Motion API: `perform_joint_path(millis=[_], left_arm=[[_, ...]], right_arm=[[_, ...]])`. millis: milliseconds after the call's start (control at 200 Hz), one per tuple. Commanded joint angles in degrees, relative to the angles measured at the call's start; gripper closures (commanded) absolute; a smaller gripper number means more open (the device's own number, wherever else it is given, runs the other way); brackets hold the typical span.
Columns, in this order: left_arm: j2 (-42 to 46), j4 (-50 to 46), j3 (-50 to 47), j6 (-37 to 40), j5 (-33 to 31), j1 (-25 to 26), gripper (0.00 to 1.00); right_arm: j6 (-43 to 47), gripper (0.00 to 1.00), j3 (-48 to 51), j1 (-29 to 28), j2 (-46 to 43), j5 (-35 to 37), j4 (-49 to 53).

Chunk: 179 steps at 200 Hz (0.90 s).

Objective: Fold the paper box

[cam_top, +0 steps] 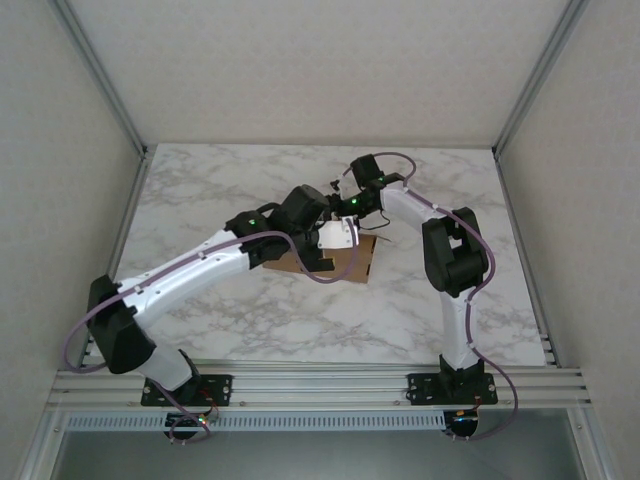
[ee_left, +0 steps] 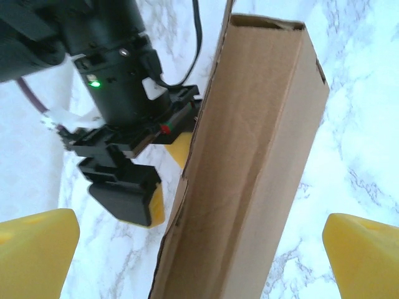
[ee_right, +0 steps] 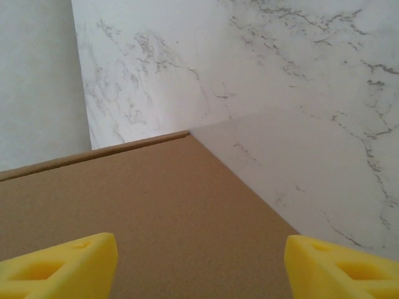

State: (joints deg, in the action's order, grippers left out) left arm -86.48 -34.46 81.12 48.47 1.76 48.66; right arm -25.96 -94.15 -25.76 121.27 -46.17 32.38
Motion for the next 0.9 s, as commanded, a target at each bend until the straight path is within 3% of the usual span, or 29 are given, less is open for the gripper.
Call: perform_joint_path(millis=[0,250,416,576,761,891], left_arm=[[3.26,2.61,-1.14,-1.59,1.12,-0.22,0.00],[8.17,9.62,-3.43,-9.08,-1.94,-2.27,0.00],[10.71,14.65,-4.16,-24.39,3.00,-12.83,0.00],[16.24,23.60,-12.96,-35.83,4.81,-21.77,0.00],[22.06,34.41,-24.49,-43.96,6.72,-33.29,0.01],[20.24,39.13,-27.00,-48.84,4.31,-36.22,0.04]], right_arm=[[1.87,0.29,-2.06,-0.07,-1.10,0.09,1.21],[4.20,0.30,-3.05,0.15,-2.87,4.19,2.56],[2.49,0.30,-2.59,0.34,-10.36,16.85,1.30],[4.20,0.29,-0.04,-0.07,-20.13,28.17,1.56],[9.53,0.33,7.93,-0.61,-32.84,37.74,2.78],[17.38,0.33,12.46,-1.73,-38.60,42.30,7.39]])
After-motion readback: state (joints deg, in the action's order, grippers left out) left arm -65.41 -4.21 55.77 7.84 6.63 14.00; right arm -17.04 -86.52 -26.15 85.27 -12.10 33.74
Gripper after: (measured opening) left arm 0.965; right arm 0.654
